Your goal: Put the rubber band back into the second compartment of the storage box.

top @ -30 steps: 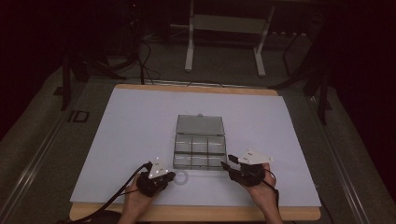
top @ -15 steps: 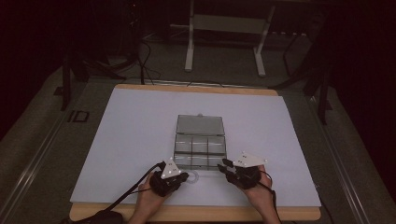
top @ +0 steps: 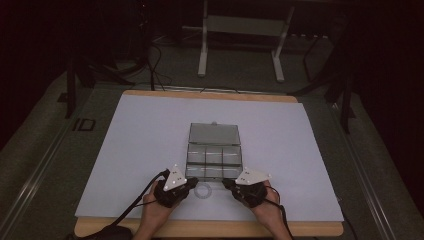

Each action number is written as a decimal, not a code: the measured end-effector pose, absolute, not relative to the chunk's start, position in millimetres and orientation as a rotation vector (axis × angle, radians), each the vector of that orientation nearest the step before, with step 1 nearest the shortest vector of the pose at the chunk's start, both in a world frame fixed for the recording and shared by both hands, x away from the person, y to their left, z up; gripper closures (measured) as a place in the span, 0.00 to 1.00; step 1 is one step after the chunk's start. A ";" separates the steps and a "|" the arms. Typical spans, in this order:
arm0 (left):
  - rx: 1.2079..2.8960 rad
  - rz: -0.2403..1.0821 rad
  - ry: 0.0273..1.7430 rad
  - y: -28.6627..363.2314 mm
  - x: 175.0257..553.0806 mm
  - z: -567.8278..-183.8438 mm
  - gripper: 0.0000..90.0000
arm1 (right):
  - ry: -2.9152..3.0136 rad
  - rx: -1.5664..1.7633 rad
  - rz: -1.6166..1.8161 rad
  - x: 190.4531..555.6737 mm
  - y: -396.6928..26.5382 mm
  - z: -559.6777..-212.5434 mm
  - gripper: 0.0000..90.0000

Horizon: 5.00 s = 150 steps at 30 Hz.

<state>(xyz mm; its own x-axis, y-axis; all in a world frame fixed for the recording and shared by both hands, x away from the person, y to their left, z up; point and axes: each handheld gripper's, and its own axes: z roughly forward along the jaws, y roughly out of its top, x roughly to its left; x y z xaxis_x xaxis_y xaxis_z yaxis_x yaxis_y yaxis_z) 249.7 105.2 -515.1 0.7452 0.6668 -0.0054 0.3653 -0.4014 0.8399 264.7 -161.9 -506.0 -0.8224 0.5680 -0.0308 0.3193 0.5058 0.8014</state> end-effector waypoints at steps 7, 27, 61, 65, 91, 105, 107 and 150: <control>1.983 0.459 0.821 121.0 252.0 -507.9 0.96 | 2.507 0.726 1.218 264.1 -149.0 -514.6 0.97; 1.890 0.536 0.915 149.5 256.6 -503.3 0.95 | 2.606 0.659 1.210 269.2 -110.6 -525.2 1.00; 1.907 0.533 0.935 148.5 260.6 -509.9 0.93 | 2.481 0.933 0.981 263.8 -198.2 -526.9 0.99; 1.913 0.532 0.936 148.7 261.2 -510.3 0.93 | 2.433 0.985 0.931 267.6 -217.9 -525.9 0.99; 1.907 0.534 0.971 154.0 265.9 -514.8 0.93 | 2.489 1.009 0.711 309.6 -254.8 -497.8 0.91; 1.920 0.528 0.987 154.6 270.2 -521.0 0.93 | 2.564 0.984 0.619 321.7 -260.8 -492.9 0.90; 1.921 0.528 0.989 154.6 270.5 -521.6 0.93 | 2.573 0.993 0.625 322.8 -262.1 -491.7 0.90; 1.938 0.520 0.986 151.1 270.3 -525.9 0.92 | 2.831 0.893 0.304 351.3 -243.7 -484.1 0.89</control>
